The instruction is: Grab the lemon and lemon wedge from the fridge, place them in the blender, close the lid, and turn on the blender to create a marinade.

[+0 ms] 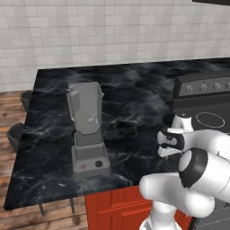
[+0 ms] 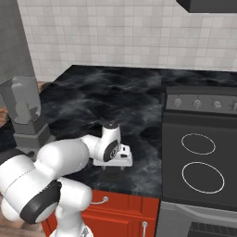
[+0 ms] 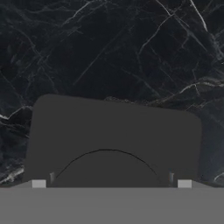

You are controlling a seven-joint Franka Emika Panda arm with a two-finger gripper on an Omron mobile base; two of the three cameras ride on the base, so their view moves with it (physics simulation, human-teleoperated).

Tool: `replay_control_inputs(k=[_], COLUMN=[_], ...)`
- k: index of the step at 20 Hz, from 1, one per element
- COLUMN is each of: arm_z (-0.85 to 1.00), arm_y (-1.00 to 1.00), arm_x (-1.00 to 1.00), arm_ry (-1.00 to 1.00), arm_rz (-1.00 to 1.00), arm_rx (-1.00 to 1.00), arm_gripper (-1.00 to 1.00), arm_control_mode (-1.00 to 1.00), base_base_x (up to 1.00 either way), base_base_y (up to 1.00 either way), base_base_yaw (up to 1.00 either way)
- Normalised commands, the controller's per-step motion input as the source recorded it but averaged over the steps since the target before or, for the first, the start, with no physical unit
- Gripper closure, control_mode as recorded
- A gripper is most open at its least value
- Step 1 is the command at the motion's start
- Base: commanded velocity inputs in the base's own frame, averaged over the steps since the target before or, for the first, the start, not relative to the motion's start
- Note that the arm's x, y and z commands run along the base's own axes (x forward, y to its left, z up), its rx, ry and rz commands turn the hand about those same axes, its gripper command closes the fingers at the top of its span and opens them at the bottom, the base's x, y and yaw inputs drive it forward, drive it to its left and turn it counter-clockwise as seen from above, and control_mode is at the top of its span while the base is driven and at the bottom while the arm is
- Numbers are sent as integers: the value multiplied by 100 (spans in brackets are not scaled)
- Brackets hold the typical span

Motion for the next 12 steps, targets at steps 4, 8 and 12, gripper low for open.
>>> replay_control_inputs(k=[4,8,12], arm_z=[-27,-46,-47], arm_y=[0,0,0], arm_x=[22,1,0], arm_ry=[1,2,1], arm_rz=[3,2,0], arm_rx=[0,0,0], arm_gripper=[-100,-100,-100], arm_control_mode=[-100,-100,-100], base_base_x=[0,0,0], base_base_y=[0,0,0], base_base_yaw=[0,0,0])
